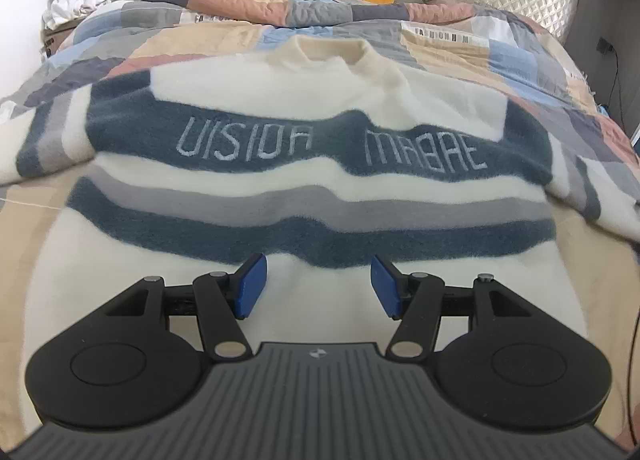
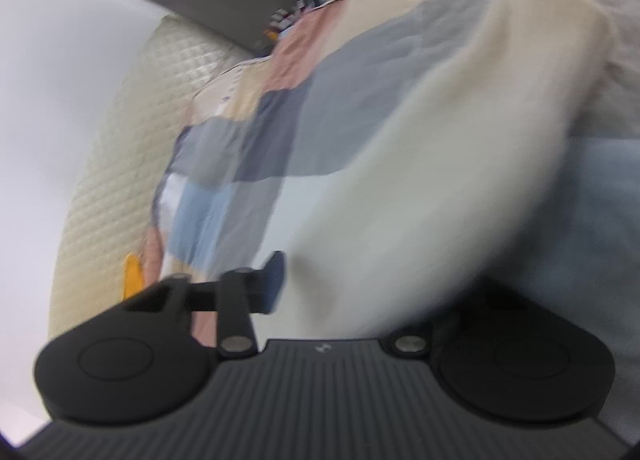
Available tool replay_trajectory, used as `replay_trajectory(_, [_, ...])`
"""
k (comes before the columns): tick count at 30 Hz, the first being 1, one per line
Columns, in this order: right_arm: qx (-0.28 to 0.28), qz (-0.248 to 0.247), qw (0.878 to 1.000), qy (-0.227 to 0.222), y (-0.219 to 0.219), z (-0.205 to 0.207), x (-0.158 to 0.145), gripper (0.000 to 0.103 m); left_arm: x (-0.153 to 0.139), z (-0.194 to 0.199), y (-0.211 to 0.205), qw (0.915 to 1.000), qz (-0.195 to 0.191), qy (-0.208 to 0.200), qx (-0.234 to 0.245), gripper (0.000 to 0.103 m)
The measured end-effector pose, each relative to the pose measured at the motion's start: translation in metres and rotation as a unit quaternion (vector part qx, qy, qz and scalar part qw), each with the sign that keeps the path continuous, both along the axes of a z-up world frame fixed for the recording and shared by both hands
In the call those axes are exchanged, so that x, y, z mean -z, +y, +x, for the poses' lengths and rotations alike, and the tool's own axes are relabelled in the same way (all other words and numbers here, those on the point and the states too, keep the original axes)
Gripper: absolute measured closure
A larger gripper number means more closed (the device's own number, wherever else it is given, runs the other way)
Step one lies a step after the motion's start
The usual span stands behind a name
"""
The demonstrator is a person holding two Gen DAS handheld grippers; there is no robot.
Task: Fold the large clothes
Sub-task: 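Grasp the sleeve cuff with the right gripper, then lift the sleeve with the right gripper and carry it over the fleece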
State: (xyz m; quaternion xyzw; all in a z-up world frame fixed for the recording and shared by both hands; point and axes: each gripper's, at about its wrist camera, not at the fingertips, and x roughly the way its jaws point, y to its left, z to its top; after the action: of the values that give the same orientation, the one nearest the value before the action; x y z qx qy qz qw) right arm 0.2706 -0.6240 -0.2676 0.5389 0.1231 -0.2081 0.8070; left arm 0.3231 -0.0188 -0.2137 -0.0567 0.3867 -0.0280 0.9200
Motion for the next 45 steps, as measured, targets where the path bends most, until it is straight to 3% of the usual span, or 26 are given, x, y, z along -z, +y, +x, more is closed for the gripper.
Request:
replay_trajectory(1, [0.004,0.002,1.000,0.002,-0.003,-0.001,0.003,0.079,0.000,0.001,0.001,1.0000,-0.005,0.000,-0.001,0.040])
replay_trajectory(7, [0.044,-0.015,0.999,0.001,-0.012,-0.013,0.000,0.092,0.000,0.005,0.003,0.9998,-0.021,0.004,-0.001,0.040])
replay_trajectory(10, [0.072,-0.005,0.997,-0.016,-0.019,-0.025,0.005,0.093,0.009,0.008,-0.006,0.9992,0.027,0.029,0.010,0.040])
replay_trajectory(13, [0.083,-0.013,0.996,-0.015,-0.021,-0.029,0.006,0.094,0.015,0.008,-0.010,0.9982,0.048,0.033,0.013,0.040])
replay_trajectory(17, [0.074,-0.061,0.995,0.006,-0.015,-0.022,-0.010,0.094,0.020,0.009,-0.011,0.9973,0.060,0.037,0.021,0.039])
replay_trajectory(24, [0.036,-0.168,0.985,0.015,0.011,-0.012,-0.057,0.093,0.017,0.007,-0.008,0.9982,0.045,0.034,0.020,0.038])
replay_trajectory(28, [-0.013,-0.237,0.971,-0.008,0.043,-0.007,-0.094,0.093,0.013,0.006,-0.005,0.9987,0.034,0.034,0.019,0.038])
replay_trajectory(33, [-0.080,-0.282,0.953,-0.075,0.100,-0.004,-0.152,0.093,0.006,0.002,0.006,0.9993,0.001,0.036,0.009,0.038])
replay_trajectory(36, [-0.124,-0.323,0.932,-0.112,0.144,-0.006,-0.187,0.093,0.002,-0.003,0.010,0.9994,-0.012,0.031,0.009,0.038])
replay_trajectory(45, [-0.241,-0.416,0.865,-0.142,0.267,-0.019,-0.266,0.093,-0.020,-0.018,0.028,0.9980,-0.062,0.006,0.012,0.038])
